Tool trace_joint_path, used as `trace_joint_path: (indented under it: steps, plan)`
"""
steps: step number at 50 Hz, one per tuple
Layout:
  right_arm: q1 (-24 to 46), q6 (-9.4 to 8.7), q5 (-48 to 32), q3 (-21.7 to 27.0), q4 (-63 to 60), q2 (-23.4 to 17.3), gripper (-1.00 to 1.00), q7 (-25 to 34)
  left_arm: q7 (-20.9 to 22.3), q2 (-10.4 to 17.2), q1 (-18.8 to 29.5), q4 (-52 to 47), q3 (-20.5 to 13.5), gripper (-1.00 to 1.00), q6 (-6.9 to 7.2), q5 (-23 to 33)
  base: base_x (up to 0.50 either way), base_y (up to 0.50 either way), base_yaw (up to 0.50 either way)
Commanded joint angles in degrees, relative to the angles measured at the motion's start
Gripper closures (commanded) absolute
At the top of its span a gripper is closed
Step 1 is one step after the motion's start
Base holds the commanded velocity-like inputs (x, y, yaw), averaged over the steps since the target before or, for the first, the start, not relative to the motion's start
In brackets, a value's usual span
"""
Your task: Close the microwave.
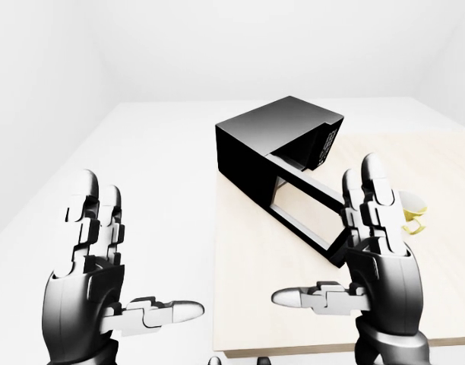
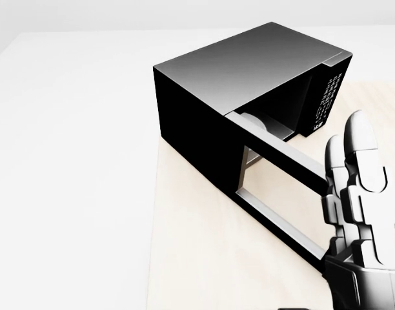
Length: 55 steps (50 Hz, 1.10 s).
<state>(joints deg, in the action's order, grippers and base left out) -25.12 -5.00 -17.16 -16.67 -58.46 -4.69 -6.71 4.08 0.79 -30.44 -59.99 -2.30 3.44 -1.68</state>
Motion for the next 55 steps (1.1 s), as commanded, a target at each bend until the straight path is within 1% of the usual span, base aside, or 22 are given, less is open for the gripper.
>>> trace_joint_path:
  steps: [1, 4, 8, 11, 13, 14, 17, 24, 25, 27, 29, 30, 32, 34, 37, 43, 50, 54, 55]
  plan:
    - [0.43, 0.0, -0.37, -4.26, 3.38, -3.66, -1.0, -4.25, -0.01, 0.15, -0.2, 0.0, -0.04, -1.0, -0.21, -0.19, 0.0, 0.0, 0.0]
    - [1.24, 0.0, -0.48, -4.95, 6.65, -3.91, -1.0, -4.96, -0.08, 0.24, -0.42, 0.0, 0.14, -1.0, -0.49, -0.08, 0.0, 0.0, 0.0]
    - [1.83, 0.0, -0.41, -5.72, 9.46, -3.97, -1.0, -5.45, -0.18, 0.23, 0.0, 0.0, -0.11, -1.0, 0.07, -0.22, 0.0, 0.0, 0.0]
    - [2.25, 0.93, -0.59, -6.43, 11.82, -4.03, -1.0, -5.87, -0.1, 0.14, 0.03, 0.0, -0.04, -1.0, 0.14, -0.11, 0.0, 0.0, 0.0]
    - [2.36, 1.29, -0.65, -6.67, 12.72, -4.11, -1.0, -6.08, 0.0, 0.08, 0.02, 0.0, -0.07, -1.0, 0.1, -0.13, 0.0, 0.0, 0.0]
    - [2.44, 1.17, -0.64, -6.88, 13.1, -4.11, -1.0, -6.06, 0.02, 0.04, 0.01, 0.0, -0.06, -1.0, 0.1, -0.07, 0.0, 0.0, 0.0]
    - [2.93, 2.06, -0.63, -7.03, 15.12, -4.02, -1.0, -6.44, 0.1, -0.02, -0.09, 0.0, 0.06, -1.0, -0.03, 0.02, 0.0, 0.0, 0.0]
    - [5.13, 5.37, -0.6, -7.1, 23.86, -2.77, -1.0, -6.94, 0.1, 0.01, -0.19, 0.0, -0.01, -1.0, -0.18, -0.13, 0.0, 0.0, 0.0]
    - [5.67, 6.19, -0.72, -6.98, 25.85, -2.45, -1.0, -7.18, 0.16, 0.03, -0.24, 0.0, 0.02, -1.0, -0.25, -0.15, 0.0, 0.0, 0.0]
    - [6.09, 6.72, -0.8, -6.77, 27.46, -1.99, -1.0, -7.03, 0.17, 0.0, -0.12, 0.0, 0.04, -1.0, -0.09, -0.12, 0.0, 0.0, 0.0]
    - [6.82, 7.73, -0.81, -6.54, 30.15, -1.46, -1.0, -6.99, 0.25, -0.09, -0.14, 0.0, 0.29, -1.0, -0.08, 0.14, 0.0, 0.0, 0.0]
    - [7.02, 7.88, -0.85, -6.43, 30.96, -1.21, -1.0, -6.87, 0.23, -0.1, -0.14, 0.0, 0.34, -1.0, -0.07, 0.22, 0.0, 0.0, 0.0]
    - [7.9, 9.28, -1.13, -6.2, 34.21, -0.63, -1.0, -7.06, 0.25, -0.1, -0.02, 0.0, 0.23, -1.0, 0.07, 0.14, 0.0, 0.0, 0.0]
    - [7.98, 9.87, -1.68, -6.01, 35.37, -0.21, -1.0, -7.1, 0.22, -0.03, -0.07, 0.0, 0.09, -1.0, -0.05, -0.03, 0.0, 0.0, 0.0]
    - [7.73, 9.88, -2.3, -6.04, 35.18, 0.08, -1.0, -7.2, 0.22, 0.09, -0.14, 0.0, 0.13, -1.0, -0.18, -0.11, 0.0, 0.0, 0.0]
    - [10.27, 10.0, -2.68, -4.32, 43.01, 1.53, -1.0, -7.82, 0.24, 0.06, -0.26, 0.0, 0.21, -1.0, -0.33, -0.04, 0.0, 0.0, 0.0]
    - [11.61, 10.0, -3.72, -2.82, 47.49, 3.01, -1.0, -8.1, 0.42, -0.19, 0.1, 0.0, 0.29, -1.0, 0.12, 0.25, 0.0, 0.0, 0.0]
    - [12.94, 10.0, -3.8, -1.49, 51.0, 3.78, -1.0, -8.3, 0.46, -0.21, 0.01, 0.0, 0.49, -1.0, 0.08, 0.33, 0.0, 0.0, 0.0]
    - [13.12, 10.0, -3.99, -1.29, 51.68, 3.98, -1.0, -8.42, 0.45, -0.16, -0.21, 0.0, 0.56, -1.0, -0.2, 0.38, 0.0, 0.0, 0.0]
